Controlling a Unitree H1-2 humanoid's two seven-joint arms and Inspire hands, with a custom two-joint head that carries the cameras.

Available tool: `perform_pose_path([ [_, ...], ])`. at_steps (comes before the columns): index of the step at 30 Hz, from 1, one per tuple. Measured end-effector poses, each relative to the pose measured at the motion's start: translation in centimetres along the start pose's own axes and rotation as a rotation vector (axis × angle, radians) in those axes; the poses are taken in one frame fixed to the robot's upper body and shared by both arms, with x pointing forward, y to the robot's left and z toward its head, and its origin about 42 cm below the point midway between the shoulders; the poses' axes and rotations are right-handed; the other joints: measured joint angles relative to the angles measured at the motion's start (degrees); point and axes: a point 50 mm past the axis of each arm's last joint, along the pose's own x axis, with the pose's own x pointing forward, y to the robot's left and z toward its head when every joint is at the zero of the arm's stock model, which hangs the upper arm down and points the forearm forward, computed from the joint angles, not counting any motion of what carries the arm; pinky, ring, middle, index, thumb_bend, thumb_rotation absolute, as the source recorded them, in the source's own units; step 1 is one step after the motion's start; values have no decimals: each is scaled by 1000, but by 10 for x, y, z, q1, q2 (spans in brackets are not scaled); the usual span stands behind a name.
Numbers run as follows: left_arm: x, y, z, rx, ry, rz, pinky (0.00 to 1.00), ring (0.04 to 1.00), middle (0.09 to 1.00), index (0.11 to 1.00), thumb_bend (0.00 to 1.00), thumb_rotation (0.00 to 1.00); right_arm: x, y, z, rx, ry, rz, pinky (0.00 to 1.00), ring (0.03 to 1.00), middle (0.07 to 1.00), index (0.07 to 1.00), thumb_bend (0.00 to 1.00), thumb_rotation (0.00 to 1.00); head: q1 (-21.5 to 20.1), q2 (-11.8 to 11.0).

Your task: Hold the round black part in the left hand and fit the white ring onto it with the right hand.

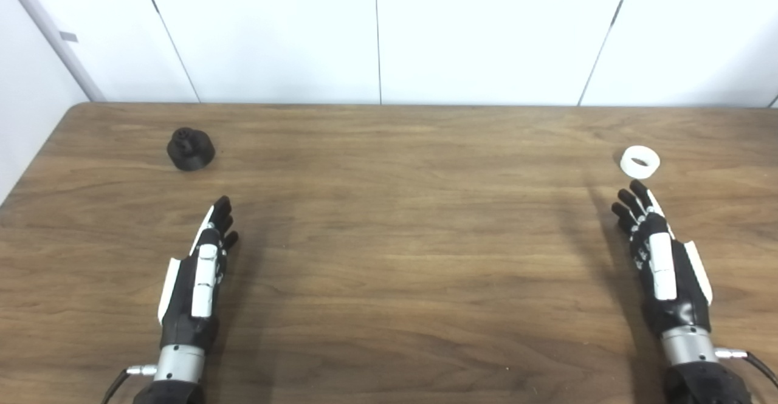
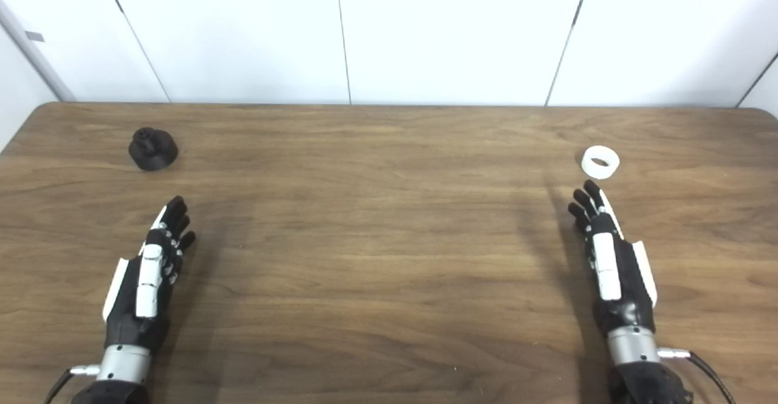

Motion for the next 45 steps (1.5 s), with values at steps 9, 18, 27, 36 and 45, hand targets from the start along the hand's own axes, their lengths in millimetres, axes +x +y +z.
perform_pose_path([
  [9, 0, 0, 0, 0, 0, 0, 1000, 999, 991, 978, 462, 1000, 0, 0, 0, -1, 0, 2, 968, 926, 939, 955, 592, 1000, 0, 0],
  [18, 0, -1, 0, 1, 0, -3, 1000, 1000, 992, 973, 467, 985, 0, -1, 0, 5, 1, 0, 986, 924, 936, 948, 559, 1000, 43, -21],
  [27, -2, -8, -1, 30, -5, -13, 1000, 1000, 998, 983, 489, 945, 1, -8, -2, 19, -26, 23, 1000, 924, 940, 962, 595, 1000, 112, -62],
  [36, -2, -14, -3, 64, -26, -23, 1000, 1000, 994, 979, 511, 944, 7, -20, -5, 37, -19, 19, 1000, 931, 946, 968, 565, 1000, 159, -97],
  [45, 3, -20, -4, 85, -51, -25, 1000, 1000, 991, 976, 573, 912, 16, -33, -7, 29, -71, 43, 1000, 957, 964, 991, 517, 1000, 164, -104],
])
